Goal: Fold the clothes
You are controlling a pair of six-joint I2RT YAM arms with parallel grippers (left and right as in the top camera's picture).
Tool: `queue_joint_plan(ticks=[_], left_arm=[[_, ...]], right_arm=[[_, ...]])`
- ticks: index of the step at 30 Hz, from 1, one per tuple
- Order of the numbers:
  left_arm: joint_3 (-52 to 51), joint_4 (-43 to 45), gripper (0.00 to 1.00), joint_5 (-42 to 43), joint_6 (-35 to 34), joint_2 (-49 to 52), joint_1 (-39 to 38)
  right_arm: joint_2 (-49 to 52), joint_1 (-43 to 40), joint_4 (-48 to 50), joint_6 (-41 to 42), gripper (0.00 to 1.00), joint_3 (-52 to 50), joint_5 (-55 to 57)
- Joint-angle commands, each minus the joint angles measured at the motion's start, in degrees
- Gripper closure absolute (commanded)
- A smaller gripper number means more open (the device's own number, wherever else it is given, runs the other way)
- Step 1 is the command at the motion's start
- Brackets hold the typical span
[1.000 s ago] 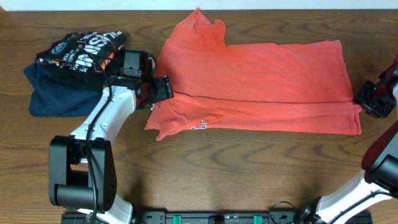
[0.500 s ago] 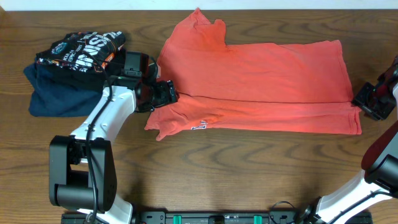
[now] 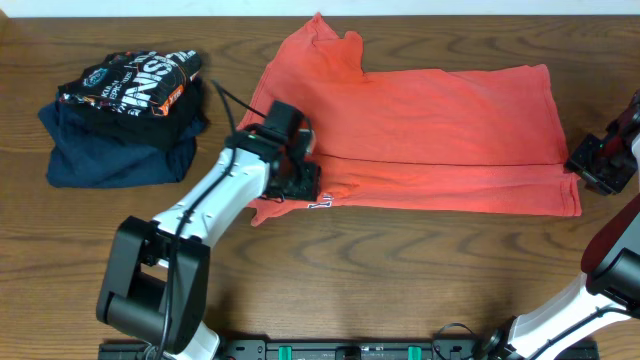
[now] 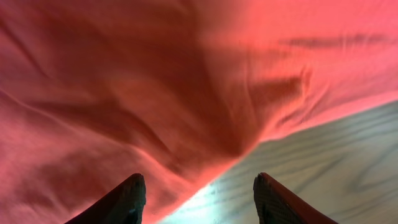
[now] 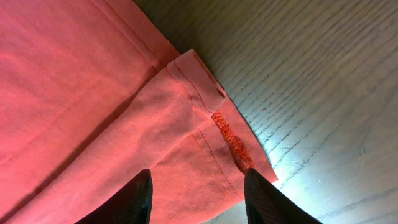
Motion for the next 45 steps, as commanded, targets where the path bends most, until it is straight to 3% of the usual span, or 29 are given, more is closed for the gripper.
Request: queue_joint_plan(ticks=[1, 7, 18, 45], left_arm=[[0.02, -1.07, 0.42, -6.32, 1.86, -0.74, -2.32], [0.02, -1.55, 0.51, -8.61, 1.86, -0.74, -5.05], [-0.09, -2.01, 0.51, -14.01, 2.47, -0.59, -10.01], [-0.09, 5.75, 0.5, -14.19, 2.47, 3.74, -10.05]], right_arm=[[0.7, 0.52, -0.04, -0.83, 0.54, -0.94, 0.44], [0.7, 0.52, 0.9, -0.92, 0.54, -2.58, 0.63], [0.7, 0.52, 2.8, -1.05, 0.54, -5.29, 0.59], [0.7, 0.48, 2.75, -1.25, 0.54, -5.29, 0.59]])
